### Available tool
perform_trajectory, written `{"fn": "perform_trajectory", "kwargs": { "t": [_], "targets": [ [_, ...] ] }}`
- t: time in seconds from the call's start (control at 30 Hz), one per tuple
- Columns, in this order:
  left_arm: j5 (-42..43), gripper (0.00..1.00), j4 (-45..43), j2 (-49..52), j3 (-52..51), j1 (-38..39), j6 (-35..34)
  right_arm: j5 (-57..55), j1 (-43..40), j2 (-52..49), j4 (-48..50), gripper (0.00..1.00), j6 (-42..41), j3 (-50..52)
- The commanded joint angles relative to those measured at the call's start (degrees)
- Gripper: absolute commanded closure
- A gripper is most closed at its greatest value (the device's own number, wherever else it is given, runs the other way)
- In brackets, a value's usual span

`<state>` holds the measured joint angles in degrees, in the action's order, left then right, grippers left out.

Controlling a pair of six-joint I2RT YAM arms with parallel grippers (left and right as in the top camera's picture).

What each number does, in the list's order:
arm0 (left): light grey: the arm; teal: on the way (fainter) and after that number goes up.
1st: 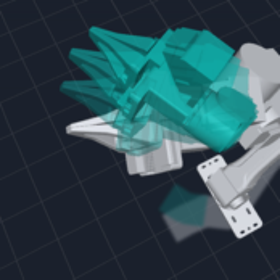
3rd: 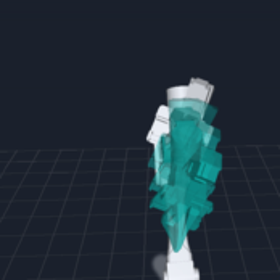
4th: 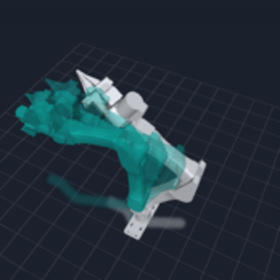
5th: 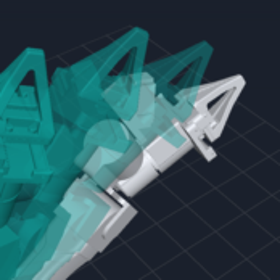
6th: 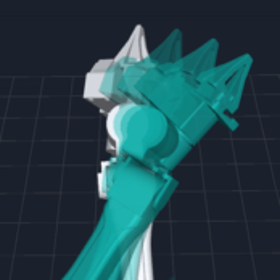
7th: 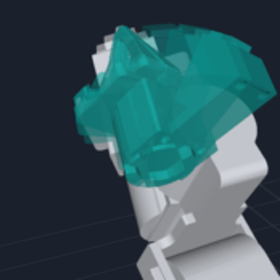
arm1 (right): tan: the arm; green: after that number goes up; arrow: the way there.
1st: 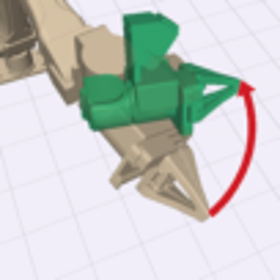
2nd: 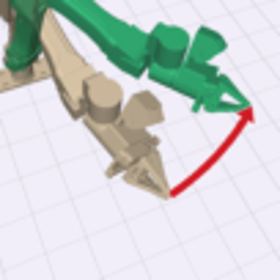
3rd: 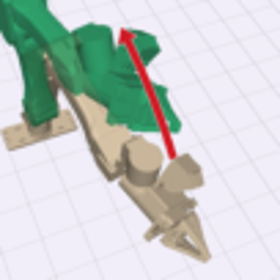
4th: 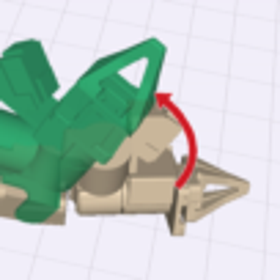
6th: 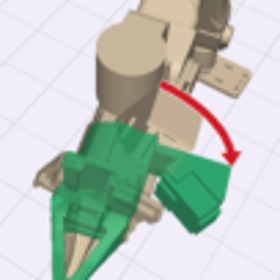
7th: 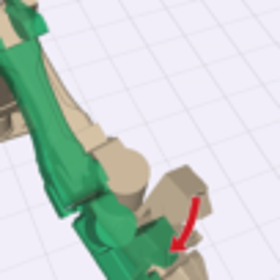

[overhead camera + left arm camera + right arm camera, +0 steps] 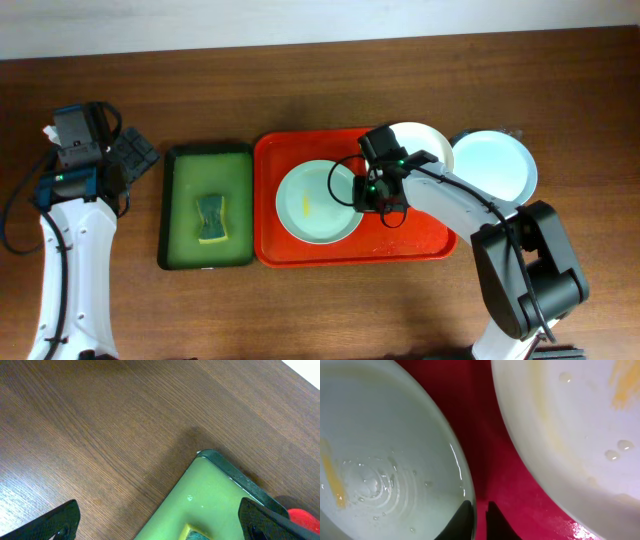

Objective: Clean dirty plates on tray and stack at the side

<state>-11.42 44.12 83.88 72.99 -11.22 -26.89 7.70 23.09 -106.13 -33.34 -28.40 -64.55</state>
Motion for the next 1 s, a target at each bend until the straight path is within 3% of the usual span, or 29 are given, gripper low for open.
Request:
{"fn": "perform_trajectory", "kwargs": {
  "t": [0.0, 0.03, 0.1, 0.13, 0.17, 0.2, 0.23, 0.27, 0.37, 0.5, 0.57, 0.67, 0.73, 0.83, 0.97],
  "targets": [
    [1.2, 0.01, 0.1, -1.0, 0.8, -0.2, -0.7, -0.7, 0.1, -0.7, -0.3, 0.79, 0.5, -0.2],
    [3.1, 0.01, 0.1, -1.0, 0.8, -0.2, -0.7, -0.7, 0.2, -0.7, -0.3, 0.83, 0.5, -0.2],
    [9.5, 0.01, 1.3, -1.0, 0.8, -0.2, -0.7, -0.7, 0.2, -0.7, -0.3, 0.82, 0.5, -0.2],
    [14.6, 0.01, 3.9, -1.0, 0.8, -0.2, -0.7, -0.7, 0.2, -0.7, -0.3, 0.71, 0.5, -0.2],
    [16.7, 0.01, 5.6, -1.0, 0.8, -0.2, -0.7, -0.7, 0.2, -0.7, -0.3, 0.7, 0.6, -0.2],
    [16.8, 0.01, 7.5, -1.0, 0.8, -0.2, -0.7, -0.7, 0.2, -0.7, -0.3, 0.71, 0.5, -0.2],
    [16.8, 0.01, 11.3, -1.0, 0.6, 0.2, -0.6, -0.7, 0.2, -0.7, -0.3, 0.8, 0.5, -0.2],
    [16.7, 0.01, 13.4, -1.0, 0.0, 1.5, 0.8, -0.7, 0.2, -0.7, -0.3, 0.8, 0.6, -0.2],
    [14.4, 0.01, 14.4, -1.0, -3.8, 10.3, 1.5, -0.7, 0.2, -0.7, -0.4, 0.91, 0.6, -0.2],
    [5.5, 0.01, 13.4, -1.0, -6.6, 19.3, 1.5, -0.8, 0.1, -0.7, -0.5, 0.83, 0.6, -0.2],
    [5.6, 0.01, 12.5, -1.0, -6.6, 21.2, 1.5, -0.9, 0.1, -0.7, -1.3, 0.9, 0.6, -0.2],
    [5.5, 0.01, 12.0, -0.9, -6.6, 22.1, 1.5, -0.9, -0.4, -0.7, -3.0, 0.91, 1.2, -0.4],
    [5.6, 0.01, 11.9, -0.9, -6.6, 22.1, 2.4, -0.9, -0.7, -0.7, -4.8, 0.9, 1.2, -1.3],
    [5.6, 0.01, 10.6, -0.7, -6.6, 23.9, 4.2, -0.9, -0.7, -0.7, -5.0, 0.78, 1.2, -1.6],
    [5.6, 0.01, 10.5, -0.7, -6.6, 25.6, 4.2, -0.9, -0.7, -0.7, -5.3, 0.78, 1.2, -1.6]
  ]
}}
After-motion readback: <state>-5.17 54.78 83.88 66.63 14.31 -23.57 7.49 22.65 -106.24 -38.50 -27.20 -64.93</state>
